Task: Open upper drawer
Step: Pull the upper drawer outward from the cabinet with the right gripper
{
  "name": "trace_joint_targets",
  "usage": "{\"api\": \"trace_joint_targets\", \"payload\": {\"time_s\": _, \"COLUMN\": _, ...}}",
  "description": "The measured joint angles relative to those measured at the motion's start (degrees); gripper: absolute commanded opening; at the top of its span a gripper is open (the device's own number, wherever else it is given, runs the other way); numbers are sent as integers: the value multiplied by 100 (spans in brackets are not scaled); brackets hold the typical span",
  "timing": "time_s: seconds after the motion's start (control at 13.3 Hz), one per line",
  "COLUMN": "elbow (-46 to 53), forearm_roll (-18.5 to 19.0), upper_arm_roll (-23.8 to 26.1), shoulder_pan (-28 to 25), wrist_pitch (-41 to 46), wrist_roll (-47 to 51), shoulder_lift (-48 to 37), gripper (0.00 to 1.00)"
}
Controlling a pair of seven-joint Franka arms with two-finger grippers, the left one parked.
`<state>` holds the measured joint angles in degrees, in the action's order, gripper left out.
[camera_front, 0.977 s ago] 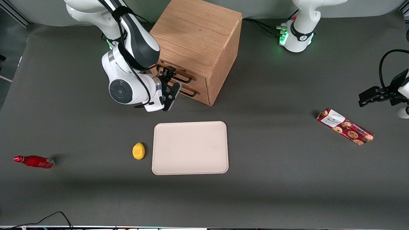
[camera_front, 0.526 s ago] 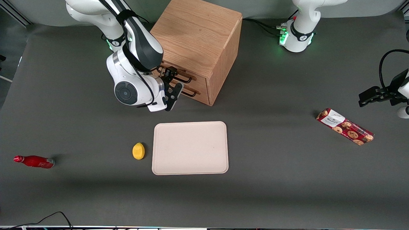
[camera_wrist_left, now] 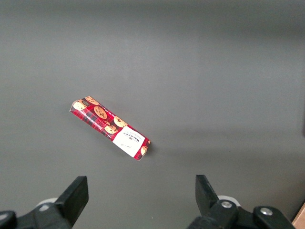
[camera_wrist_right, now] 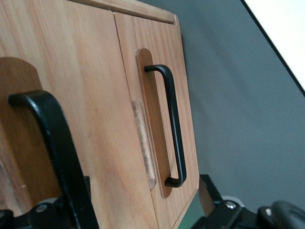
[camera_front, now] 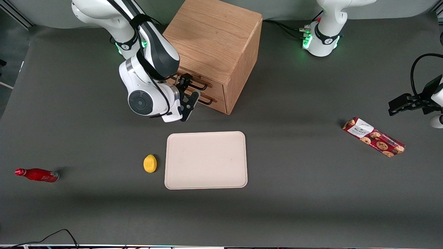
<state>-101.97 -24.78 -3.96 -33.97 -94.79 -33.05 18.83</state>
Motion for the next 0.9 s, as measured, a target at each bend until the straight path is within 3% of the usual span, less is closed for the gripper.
{"api": "trace_joint_targets", "payload": {"time_s": 0.3, "elbow": 14, "forearm_roll": 284, "upper_arm_roll": -1, "shoulder_pan": 144, "wrist_pitch": -199, "wrist_roll": 0, "shoulder_lift": 1, "gripper": 100}}
{"api": "trace_joint_targets", "payload": {"time_s": 0.9, "elbow": 418, "forearm_roll": 331, "upper_arm_roll": 8, "shoulder_pan": 463, "wrist_pitch": -202, "wrist_roll": -265, "shoulder_lift": 339, "gripper": 100}}
